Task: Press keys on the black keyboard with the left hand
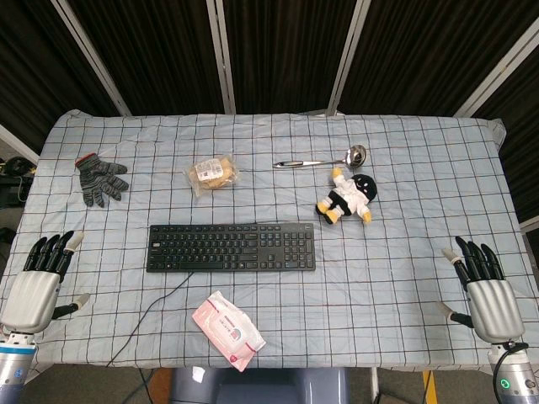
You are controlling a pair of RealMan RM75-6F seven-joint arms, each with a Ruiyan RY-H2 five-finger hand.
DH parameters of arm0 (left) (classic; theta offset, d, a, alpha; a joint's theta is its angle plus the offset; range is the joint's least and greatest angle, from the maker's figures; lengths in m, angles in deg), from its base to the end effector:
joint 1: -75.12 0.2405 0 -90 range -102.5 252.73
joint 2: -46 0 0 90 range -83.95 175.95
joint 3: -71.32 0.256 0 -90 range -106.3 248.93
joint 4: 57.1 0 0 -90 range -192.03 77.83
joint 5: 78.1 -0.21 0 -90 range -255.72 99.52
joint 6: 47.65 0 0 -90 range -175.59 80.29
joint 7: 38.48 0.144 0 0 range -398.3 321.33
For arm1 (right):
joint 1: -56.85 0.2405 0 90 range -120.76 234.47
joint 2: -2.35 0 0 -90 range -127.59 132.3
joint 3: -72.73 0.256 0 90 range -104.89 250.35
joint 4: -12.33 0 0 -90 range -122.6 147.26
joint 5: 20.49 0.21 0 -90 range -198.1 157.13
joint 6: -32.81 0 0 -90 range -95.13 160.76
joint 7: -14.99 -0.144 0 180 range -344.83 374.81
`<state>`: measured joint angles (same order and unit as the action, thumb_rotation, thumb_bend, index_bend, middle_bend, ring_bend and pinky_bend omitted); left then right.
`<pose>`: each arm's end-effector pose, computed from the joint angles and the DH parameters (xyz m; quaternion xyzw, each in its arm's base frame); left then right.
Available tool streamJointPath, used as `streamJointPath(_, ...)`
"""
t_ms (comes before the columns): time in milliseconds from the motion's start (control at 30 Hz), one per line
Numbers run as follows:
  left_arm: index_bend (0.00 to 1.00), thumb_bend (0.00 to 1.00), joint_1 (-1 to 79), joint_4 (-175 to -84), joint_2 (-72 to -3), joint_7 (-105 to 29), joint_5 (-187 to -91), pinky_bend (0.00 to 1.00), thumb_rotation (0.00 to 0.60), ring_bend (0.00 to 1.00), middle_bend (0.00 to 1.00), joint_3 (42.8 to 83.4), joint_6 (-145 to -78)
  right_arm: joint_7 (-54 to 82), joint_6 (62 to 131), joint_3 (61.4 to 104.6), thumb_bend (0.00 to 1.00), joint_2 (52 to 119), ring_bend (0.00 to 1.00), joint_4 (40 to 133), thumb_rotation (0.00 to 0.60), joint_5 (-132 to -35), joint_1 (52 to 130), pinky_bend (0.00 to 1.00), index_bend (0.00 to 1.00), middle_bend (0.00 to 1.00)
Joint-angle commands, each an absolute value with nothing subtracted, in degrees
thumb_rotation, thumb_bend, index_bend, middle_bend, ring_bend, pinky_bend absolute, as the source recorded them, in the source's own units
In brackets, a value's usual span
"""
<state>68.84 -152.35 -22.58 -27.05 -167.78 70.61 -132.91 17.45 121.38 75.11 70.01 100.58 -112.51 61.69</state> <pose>-0.2824 0.1782 0.1228 -0.6403 -0.3510 -0.3785 0.5688 -0.3030 -0.1788 0.1464 0.6229 -0.3338 0.4078 0.5782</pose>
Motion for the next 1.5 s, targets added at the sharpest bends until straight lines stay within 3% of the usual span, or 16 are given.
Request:
streamJointPath(33, 0.00, 0.10, 68.87, -152.45, -22.58, -26.84, -167.97, 0.00, 0.600, 0.00, 0.00, 70.75, -132.93, 17.29, 121.45, 75.10, 0.05, 69.96, 0.00, 100.53, 0.600, -112.55, 61.64, 0.00, 0.13, 0.00)
streamJointPath(867, 0.00, 0.11, 68.08, -153.83, -21.93, -25.92, -167.79, 0.00, 0.600, 0.00, 0.00, 71.17, -130.96, 17.45, 120.96, 74.94, 0.05, 69.55, 0.00, 101.26, 0.600, -111.78, 61.33, 0.00, 0.13, 0.00)
streamJointPath(933, 0.00, 0.17, 67.82, -154.64, -21.62, -25.01, -167.34, 0.00, 0.600, 0.00, 0.00, 71.02, -130.41, 17.38, 121.03, 74.94, 0.05, 69.44, 0.00, 101.27, 0.600, -111.72, 61.24, 0.00, 0.13, 0.00)
streamJointPath(1033, 0.00, 0.37, 67.28, -156.07, -21.48, -23.11, -166.50, 0.07, 0.600, 0.01, 0.01, 70.42, -129.72, 17.16, 121.19, 74.94, 0.05, 69.34, 0.00, 101.44, 0.600, -111.76, 61.16, 0.00, 0.13, 0.00)
streamJointPath(1100, 0.00, 0.48, 66.71, -157.25, -21.50, -21.63, -165.93, 0.18, 0.600, 0.09, 0.11, 69.96, -129.01, 17.16, 121.21, 74.89, 0.05, 69.35, 0.00, 101.42, 0.600, -111.90, 61.15, 0.00, 0.13, 0.00)
streamJointPath(1167, 0.00, 0.59, 65.72, -158.88, -21.56, -19.34, -165.22, 0.30, 0.600, 0.27, 0.35, 69.41, -127.67, 17.17, 121.15, 74.82, 0.05, 69.39, 0.00, 101.41, 0.600, -112.04, 61.19, 0.00, 0.13, 0.00)
streamJointPath(1267, 0.00, 0.70, 63.97, -161.51, -21.69, -16.58, -163.34, 0.40, 0.600, 0.47, 0.58, 68.64, -124.72, 17.18, 121.20, 74.81, 0.05, 69.45, 0.00, 101.34, 0.600, -112.21, 61.22, 0.00, 0.13, 0.00)
streamJointPath(1367, 0.00, 0.76, 61.68, -165.05, -22.04, -13.38, -159.57, 0.46, 0.600, 0.60, 0.73, 67.44, -120.78, 17.01, 121.23, 74.77, 0.05, 69.47, 0.00, 101.35, 0.600, -112.32, 61.21, 0.00, 0.13, 0.00)
streamJointPath(1500, 0.00, 0.82, 58.39, -168.43, -22.83, -8.10, -153.97, 0.54, 0.600, 0.72, 0.83, 65.88, -115.96, 16.75, 121.11, 74.78, 0.05, 69.41, 0.00, 101.40, 0.600, -112.27, 61.24, 0.00, 0.13, 0.00)
